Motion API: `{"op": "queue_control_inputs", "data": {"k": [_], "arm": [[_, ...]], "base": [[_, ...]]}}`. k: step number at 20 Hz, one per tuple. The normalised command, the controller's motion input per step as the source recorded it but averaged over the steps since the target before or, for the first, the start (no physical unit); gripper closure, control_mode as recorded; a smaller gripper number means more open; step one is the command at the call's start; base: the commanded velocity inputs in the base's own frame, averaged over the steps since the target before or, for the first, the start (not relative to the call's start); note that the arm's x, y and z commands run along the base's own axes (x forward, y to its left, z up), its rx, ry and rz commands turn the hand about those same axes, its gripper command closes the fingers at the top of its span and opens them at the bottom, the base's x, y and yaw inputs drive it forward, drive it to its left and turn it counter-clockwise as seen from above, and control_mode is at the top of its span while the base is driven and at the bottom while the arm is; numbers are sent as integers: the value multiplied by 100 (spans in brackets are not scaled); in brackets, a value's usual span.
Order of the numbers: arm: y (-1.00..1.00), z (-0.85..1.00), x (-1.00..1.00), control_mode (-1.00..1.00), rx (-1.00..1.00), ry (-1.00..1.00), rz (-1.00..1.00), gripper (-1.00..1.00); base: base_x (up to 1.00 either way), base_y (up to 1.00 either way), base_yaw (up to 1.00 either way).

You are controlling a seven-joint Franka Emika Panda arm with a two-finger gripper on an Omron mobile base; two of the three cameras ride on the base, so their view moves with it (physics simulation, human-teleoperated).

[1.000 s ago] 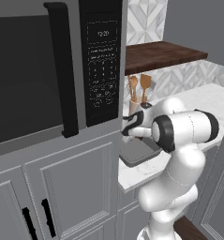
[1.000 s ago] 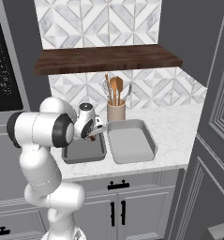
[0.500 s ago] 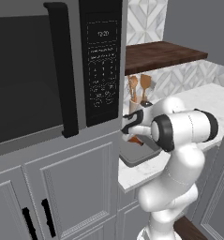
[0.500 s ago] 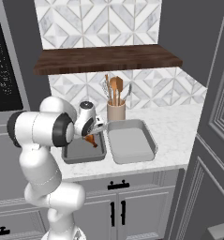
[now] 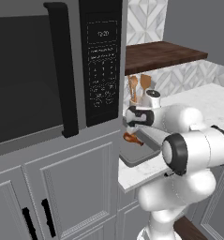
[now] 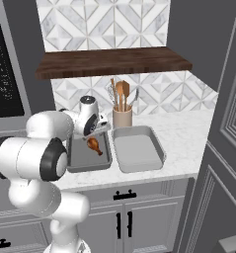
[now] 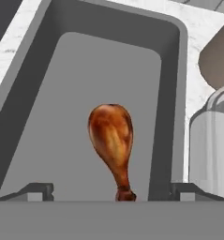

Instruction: Place one lemon wedge and one chicken drumstick in each tupperware on the nearby counter, to pack two identical lunches.

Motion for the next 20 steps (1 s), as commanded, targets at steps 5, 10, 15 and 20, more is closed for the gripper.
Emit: {"op": "queue_control_inputs", "data": {"k": [5, 10, 15, 20], "arm": [[-40, 38, -78, -100, 2, 0, -20, -100], [-7, 29, -90, -100, 0, 0, -24, -100], [-1, 54, -99, -100, 6, 0, -26, -100], [-11, 67, -98, -100, 11, -9, -12, -100]], "base": [[0, 0, 0], [0, 0, 0], [0, 0, 0], [0, 0, 0]]}}
